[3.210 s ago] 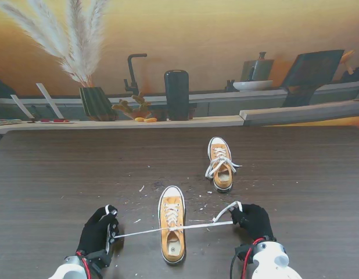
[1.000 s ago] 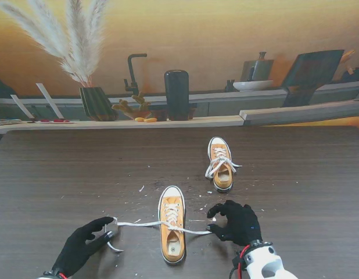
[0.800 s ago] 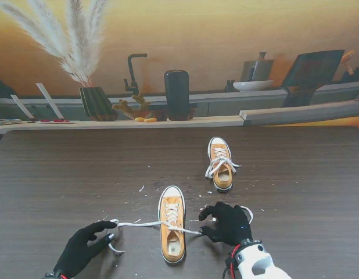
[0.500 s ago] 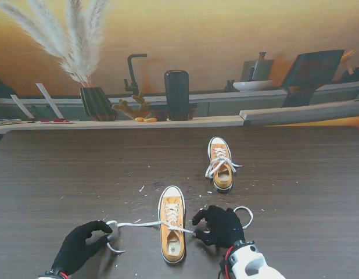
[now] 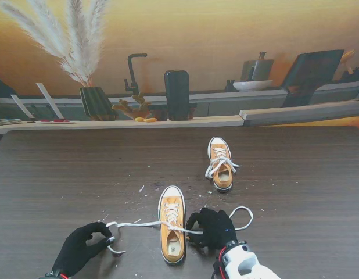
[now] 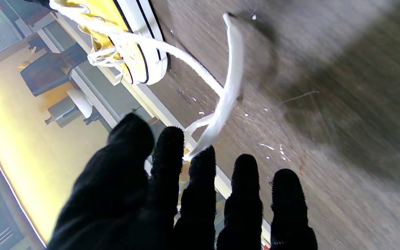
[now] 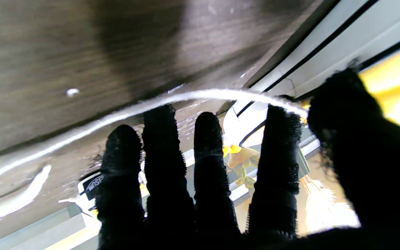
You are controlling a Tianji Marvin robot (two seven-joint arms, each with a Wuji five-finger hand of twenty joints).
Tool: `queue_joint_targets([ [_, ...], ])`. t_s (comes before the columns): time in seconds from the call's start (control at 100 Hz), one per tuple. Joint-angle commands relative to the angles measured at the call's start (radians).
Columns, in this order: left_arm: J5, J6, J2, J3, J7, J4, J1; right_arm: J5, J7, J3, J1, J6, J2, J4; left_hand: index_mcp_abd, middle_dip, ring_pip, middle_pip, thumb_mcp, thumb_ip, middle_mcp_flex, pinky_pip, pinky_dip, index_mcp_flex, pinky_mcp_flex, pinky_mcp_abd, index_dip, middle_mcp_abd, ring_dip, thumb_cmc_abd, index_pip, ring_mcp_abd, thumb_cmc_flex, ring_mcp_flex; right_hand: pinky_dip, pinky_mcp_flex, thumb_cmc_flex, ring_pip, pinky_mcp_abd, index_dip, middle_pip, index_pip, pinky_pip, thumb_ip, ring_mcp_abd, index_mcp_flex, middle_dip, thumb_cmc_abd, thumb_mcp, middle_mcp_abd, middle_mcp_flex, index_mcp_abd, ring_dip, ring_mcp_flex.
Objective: Tie the shoelaces into a bow on the shoes
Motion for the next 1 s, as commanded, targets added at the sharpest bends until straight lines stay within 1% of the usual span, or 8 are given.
queue_joint_targets([
  [0.0, -0.002, -0.003, -0.003, 0.001, -0.011, -0.011, 0.012, 0.008, 0.023, -0.008, 0.001, 0.003, -0.002, 0.019, -0.139, 0.023, 0.024, 0.017, -0.036, -0.011, 0.026, 0.025, 0.001, 0.025, -0.001, -0.001, 0.025, -0.01, 0.016, 0.038, 0.036, -0.009, -0.041, 0.009, -0.009, -0.005, 0.032, -0.063, -0.019, -0.026, 0.016, 0.043, 0.005, -0.028, 0.004, 0.045, -0.007, -0.011, 0.009, -0.021, 0.008, -0.047, -0.05, 0.005],
  [0.21, -0.03, -0.023, -0.005, 0.001, -0.015, -0.02, 0.021, 0.048, 0.022, -0.008, 0.0, -0.016, -0.009, 0.018, -0.111, 0.021, 0.026, 0.007, -0.042, 0.012, 0.021, 0.03, -0.002, 0.025, -0.004, 0.003, 0.002, 0.008, 0.017, 0.078, -0.023, -0.003, -0.086, 0.003, -0.011, 0.0, 0.051, -0.056, -0.016, 0.019, 0.015, 0.138, 0.004, 0.0, 0.008, 0.191, -0.008, 0.06, 0.036, -0.032, 0.073, -0.039, -0.047, 0.015],
  [0.42, -0.042, -0.032, -0.008, 0.002, -0.008, -0.025, 0.025, 0.089, 0.023, 0.042, -0.051, -0.062, -0.014, -0.039, -0.094, 0.02, 0.024, -0.002, -0.039, 0.027, 0.013, 0.032, -0.006, 0.018, -0.008, 0.003, -0.01, 0.019, 0.017, 0.103, -0.129, 0.001, -0.102, -0.002, -0.014, -0.029, 0.061, -0.073, -0.028, 0.218, 0.019, 0.134, -0.006, 0.001, 0.003, 0.166, 0.001, 0.091, 0.07, -0.033, 0.045, 0.058, -0.054, -0.012],
  [0.69, -0.052, -0.049, -0.011, 0.008, 0.003, -0.03, 0.026, 0.191, 0.039, 0.119, -0.128, -0.129, -0.025, -0.128, -0.066, 0.015, 0.013, -0.018, -0.037, 0.036, -0.005, 0.019, -0.013, 0.013, -0.019, 0.003, -0.016, 0.026, 0.014, 0.141, -0.333, 0.006, -0.13, -0.019, -0.033, -0.057, 0.098, -0.094, -0.015, 0.3, -0.022, 0.143, -0.059, 0.008, 0.039, 0.132, -0.035, 0.132, 0.045, 0.002, 0.09, 0.128, -0.075, -0.023],
  [0.74, -0.053, -0.057, -0.011, 0.011, 0.007, -0.033, 0.027, 0.208, 0.044, 0.131, -0.139, -0.134, -0.026, -0.143, -0.06, 0.013, 0.009, -0.022, -0.037, 0.038, -0.01, 0.015, -0.014, 0.015, -0.022, 0.002, -0.028, 0.026, 0.013, 0.149, -0.377, 0.006, -0.135, -0.024, -0.071, -0.05, 0.099, -0.127, -0.006, 0.309, -0.077, 0.144, -0.106, 0.009, 0.074, 0.124, -0.075, 0.141, 0.039, 0.019, 0.133, 0.13, -0.186, 0.002],
  [0.87, -0.045, -0.077, -0.014, 0.019, 0.026, -0.049, 0.033, 0.265, 0.073, 0.156, -0.157, -0.139, -0.029, -0.177, -0.051, 0.006, -0.002, -0.035, -0.043, 0.045, -0.022, 0.005, -0.015, 0.011, -0.028, 0.001, -0.047, 0.024, 0.01, 0.17, -0.481, 0.007, -0.15, -0.032, -0.216, 0.004, 0.109, -0.148, 0.029, 0.318, -0.195, 0.165, -0.188, 0.011, 0.174, 0.093, -0.195, 0.165, 0.025, 0.027, 0.362, 0.135, -0.722, 0.145],
  [0.95, -0.035, -0.091, -0.015, 0.024, 0.038, -0.062, 0.038, 0.318, 0.101, 0.168, -0.161, -0.143, -0.03, -0.191, -0.048, 0.005, -0.006, -0.038, -0.047, 0.045, -0.025, 0.003, -0.015, 0.005, -0.029, 0.001, -0.051, 0.023, 0.009, 0.18, -0.504, 0.007, -0.157, -0.033, -0.275, 0.036, 0.114, -0.129, 0.023, 0.31, -0.188, 0.183, -0.206, 0.01, 0.193, 0.082, -0.211, 0.167, 0.029, 0.014, 0.484, 0.155, -0.862, 0.228],
  [0.99, -0.03, -0.096, -0.015, 0.027, 0.045, -0.069, 0.039, 0.35, 0.116, 0.172, -0.161, -0.146, -0.031, -0.197, -0.045, 0.004, -0.006, -0.038, -0.048, 0.046, -0.024, 0.003, -0.015, 0.008, -0.029, 0.001, -0.051, 0.023, 0.009, 0.183, -0.509, 0.007, -0.158, -0.033, -0.296, 0.051, 0.117, -0.118, 0.014, 0.306, -0.166, 0.19, -0.216, 0.01, 0.197, 0.081, -0.204, 0.165, 0.033, 0.005, 0.525, 0.17, -0.892, 0.256],
])
